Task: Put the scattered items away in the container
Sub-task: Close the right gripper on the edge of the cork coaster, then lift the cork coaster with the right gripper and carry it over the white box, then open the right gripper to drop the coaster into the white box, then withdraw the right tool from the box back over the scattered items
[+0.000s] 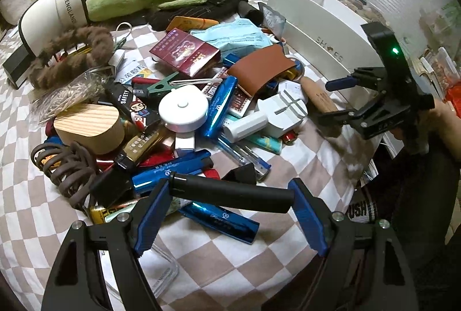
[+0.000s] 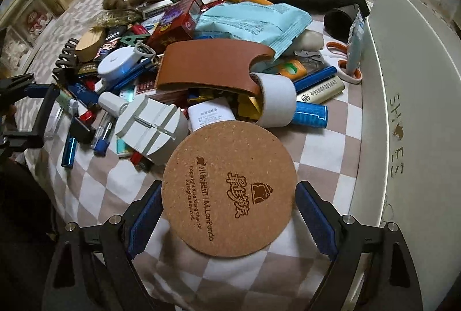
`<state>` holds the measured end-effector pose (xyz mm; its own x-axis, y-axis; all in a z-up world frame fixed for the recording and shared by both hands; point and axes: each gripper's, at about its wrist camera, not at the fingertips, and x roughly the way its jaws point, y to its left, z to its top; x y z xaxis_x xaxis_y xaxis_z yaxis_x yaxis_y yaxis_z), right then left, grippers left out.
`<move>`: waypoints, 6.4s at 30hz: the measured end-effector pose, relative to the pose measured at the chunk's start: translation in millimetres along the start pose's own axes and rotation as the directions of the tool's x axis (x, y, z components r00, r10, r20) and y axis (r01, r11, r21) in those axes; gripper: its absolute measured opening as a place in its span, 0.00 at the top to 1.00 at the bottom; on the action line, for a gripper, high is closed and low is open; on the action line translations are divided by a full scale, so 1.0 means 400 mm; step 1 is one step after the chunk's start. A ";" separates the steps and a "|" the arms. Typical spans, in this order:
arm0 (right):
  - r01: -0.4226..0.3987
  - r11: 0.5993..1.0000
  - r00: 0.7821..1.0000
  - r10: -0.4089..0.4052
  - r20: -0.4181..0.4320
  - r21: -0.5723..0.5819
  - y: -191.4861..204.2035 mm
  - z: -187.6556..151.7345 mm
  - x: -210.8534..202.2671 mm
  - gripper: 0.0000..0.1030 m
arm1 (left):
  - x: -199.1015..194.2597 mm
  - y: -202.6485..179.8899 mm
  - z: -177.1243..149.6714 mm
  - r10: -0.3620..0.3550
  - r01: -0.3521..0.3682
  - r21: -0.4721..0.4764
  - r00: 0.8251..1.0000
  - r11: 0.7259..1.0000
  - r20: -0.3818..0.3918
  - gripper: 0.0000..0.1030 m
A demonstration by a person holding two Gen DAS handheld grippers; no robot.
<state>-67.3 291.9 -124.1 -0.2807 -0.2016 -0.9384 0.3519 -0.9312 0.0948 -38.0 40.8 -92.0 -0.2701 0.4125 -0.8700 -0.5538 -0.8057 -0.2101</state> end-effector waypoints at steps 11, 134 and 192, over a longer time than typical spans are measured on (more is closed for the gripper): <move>-0.068 0.989 0.998 0.067 0.017 0.130 -0.076 0.004 -0.027 0.08 | -0.014 -0.007 0.003 -0.029 0.029 0.007 1.000 1.000 0.010 0.20; 0.057 0.837 0.998 -0.027 -0.063 0.544 -0.493 -0.064 -0.187 0.04 | 0.044 -0.507 0.554 -0.099 0.028 0.199 0.929 0.980 0.356 0.20; 0.251 0.810 0.952 -0.305 0.015 0.530 -0.514 -0.078 -0.313 0.00 | 0.181 -0.582 0.519 -0.153 0.096 0.332 0.977 0.939 0.151 0.05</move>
<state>-76.7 518.3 -36.5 -0.3880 0.0870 -0.9176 -0.2581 -0.9660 0.0176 -92.4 346.4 -13.4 -0.2976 0.5904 -0.7503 -0.8068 -0.5756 -0.1329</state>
